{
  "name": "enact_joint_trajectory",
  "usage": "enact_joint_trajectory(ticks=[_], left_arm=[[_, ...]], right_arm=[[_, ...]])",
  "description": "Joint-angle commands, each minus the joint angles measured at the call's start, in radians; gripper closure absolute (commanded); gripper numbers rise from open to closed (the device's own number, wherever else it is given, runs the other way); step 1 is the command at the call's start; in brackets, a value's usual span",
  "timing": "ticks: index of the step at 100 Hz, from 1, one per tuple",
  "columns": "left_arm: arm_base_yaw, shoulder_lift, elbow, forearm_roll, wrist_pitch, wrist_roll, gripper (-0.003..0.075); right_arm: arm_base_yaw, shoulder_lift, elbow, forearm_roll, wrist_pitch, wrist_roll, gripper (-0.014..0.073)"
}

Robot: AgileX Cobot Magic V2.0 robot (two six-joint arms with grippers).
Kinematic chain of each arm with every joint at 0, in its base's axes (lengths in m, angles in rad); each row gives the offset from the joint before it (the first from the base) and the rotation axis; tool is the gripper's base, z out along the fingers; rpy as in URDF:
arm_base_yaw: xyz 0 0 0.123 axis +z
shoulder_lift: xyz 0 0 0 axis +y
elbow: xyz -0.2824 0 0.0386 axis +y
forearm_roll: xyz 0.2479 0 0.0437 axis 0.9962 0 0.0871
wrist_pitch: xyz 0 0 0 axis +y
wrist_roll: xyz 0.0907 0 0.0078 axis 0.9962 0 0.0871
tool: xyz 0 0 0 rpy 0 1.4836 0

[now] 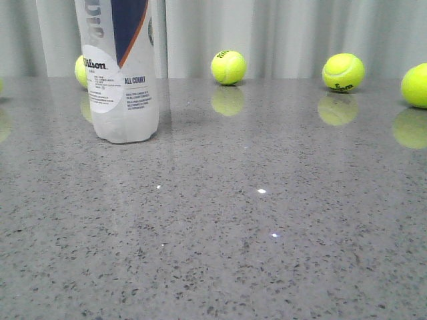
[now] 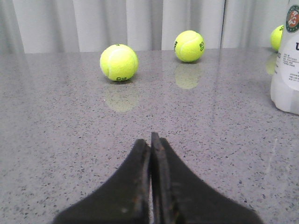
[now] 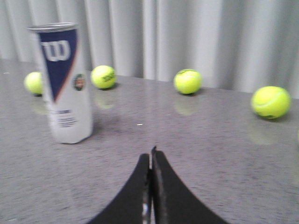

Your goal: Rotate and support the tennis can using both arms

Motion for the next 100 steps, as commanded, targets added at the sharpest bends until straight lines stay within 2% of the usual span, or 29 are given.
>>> enact_joint_trajectory(ticks=[1, 21, 36, 45, 54, 60, 81, 100], left_arm=[[-0.009, -0.034, 0.043, -0.01, -0.076, -0.012, 0.0739], [-0.009, -0.034, 0.043, -0.01, -0.076, -0.012, 0.0739], [-0.009, -0.034, 0.043, -0.01, -0.076, -0.012, 0.0739], [-0.009, -0.034, 0.043, -0.01, -0.076, -0.012, 0.0739], [-0.009, -0.034, 0.043, -0.01, -0.076, -0.012, 0.0738], [-0.009, -0.034, 0.043, -0.01, -0.076, -0.012, 0.0739], [-0.009, -0.034, 0.043, -0.01, -0.072, -0.012, 0.0739], [-0.009, -0.034, 0.043, -0.01, -0.072, -0.012, 0.0739]], right_arm=[[-0.075, 0.009, 0.013, -0.053, -0.149, 0.003, 0.0655], [-0.277, -0.038, 0.092, -0.198, -0.138, 0.082, 0.0655], [-0.406, -0.135, 0.19, -0.214, -0.175, 0.1, 0.0655], [-0.448, -0.192, 0.251, -0.215, -0.183, 0.122, 0.0655], [-0.469, -0.265, 0.308, -0.238, -0.182, 0.159, 0.0655], [-0.47, -0.321, 0.304, -0.264, -0.119, 0.172, 0.0655], [-0.467, -0.316, 0.305, -0.294, -0.168, 0.192, 0.0655], [-0.467, -0.316, 0.305, -0.301, -0.153, 0.202, 0.0655]])
